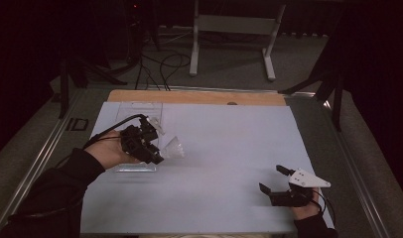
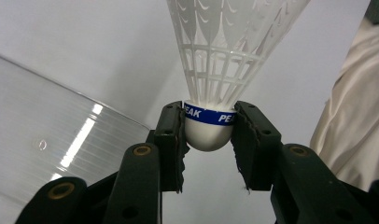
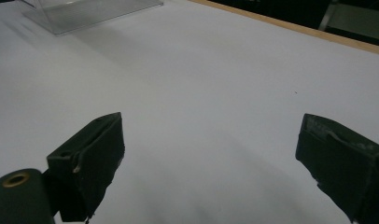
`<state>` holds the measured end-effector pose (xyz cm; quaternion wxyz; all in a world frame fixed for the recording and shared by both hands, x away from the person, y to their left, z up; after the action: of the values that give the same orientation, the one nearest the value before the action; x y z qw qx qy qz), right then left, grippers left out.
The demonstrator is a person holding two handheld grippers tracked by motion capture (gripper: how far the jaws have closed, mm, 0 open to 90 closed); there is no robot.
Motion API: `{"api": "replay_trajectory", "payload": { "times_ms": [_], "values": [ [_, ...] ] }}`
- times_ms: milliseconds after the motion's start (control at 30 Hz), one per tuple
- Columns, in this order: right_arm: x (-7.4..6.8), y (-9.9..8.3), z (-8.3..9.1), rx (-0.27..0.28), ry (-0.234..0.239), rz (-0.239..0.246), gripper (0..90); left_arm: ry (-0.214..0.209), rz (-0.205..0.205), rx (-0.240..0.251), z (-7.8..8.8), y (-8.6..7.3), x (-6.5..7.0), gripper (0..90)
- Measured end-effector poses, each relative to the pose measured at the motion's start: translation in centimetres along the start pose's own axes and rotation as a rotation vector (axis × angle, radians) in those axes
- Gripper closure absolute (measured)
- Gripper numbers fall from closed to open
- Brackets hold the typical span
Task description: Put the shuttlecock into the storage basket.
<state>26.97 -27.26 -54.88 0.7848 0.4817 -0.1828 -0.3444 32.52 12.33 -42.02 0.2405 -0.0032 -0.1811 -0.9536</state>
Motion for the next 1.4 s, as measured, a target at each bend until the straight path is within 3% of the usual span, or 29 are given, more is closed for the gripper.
{"api": "replay_trajectory", "payload": {
  "times_ms": [167,400,567,933,1167,1400],
  "values": [
    [0.0,0.0,0.0,0.0,0.0,-0.002,8.2,0.031,0.04,0.013,0.8,0.0,-0.8,65.3],
    [0.0,0.0,0.0,0.0,0.002,-0.001,8.2,0.088,0.143,0.017,1.7,-0.4,-2.2,65.3],
    [0.0,0.0,0.0,0.0,0.002,-0.002,8.2,0.117,0.177,0.037,2.5,-1.1,-3.1,65.3],
    [0.0,0.0,0.0,0.002,-0.001,0.003,8.3,0.184,0.275,0.04,3.3,-3.3,-4.8,65.4],
    [0.0,0.0,0.0,-0.004,0.0,0.0,8.3,0.204,0.337,0.053,3.1,-4.9,-5.9,65.4],
    [0.0,0.0,0.0,-0.004,0.0,0.002,8.3,0.283,0.412,0.074,3.1,-6.3,-6.9,65.4]
  ]
}}
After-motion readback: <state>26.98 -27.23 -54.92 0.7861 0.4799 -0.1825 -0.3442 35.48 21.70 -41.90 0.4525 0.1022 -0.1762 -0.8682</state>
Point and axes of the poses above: each handheld gripper's, and its own axes: z roughly backward along the jaws, y roughly out of its top, x roughly to its right, the point moved 6 cm from there along -z, roughly forward along the jaws, and after that the axes turned 2 degrees about y, right-handed, at the moved point
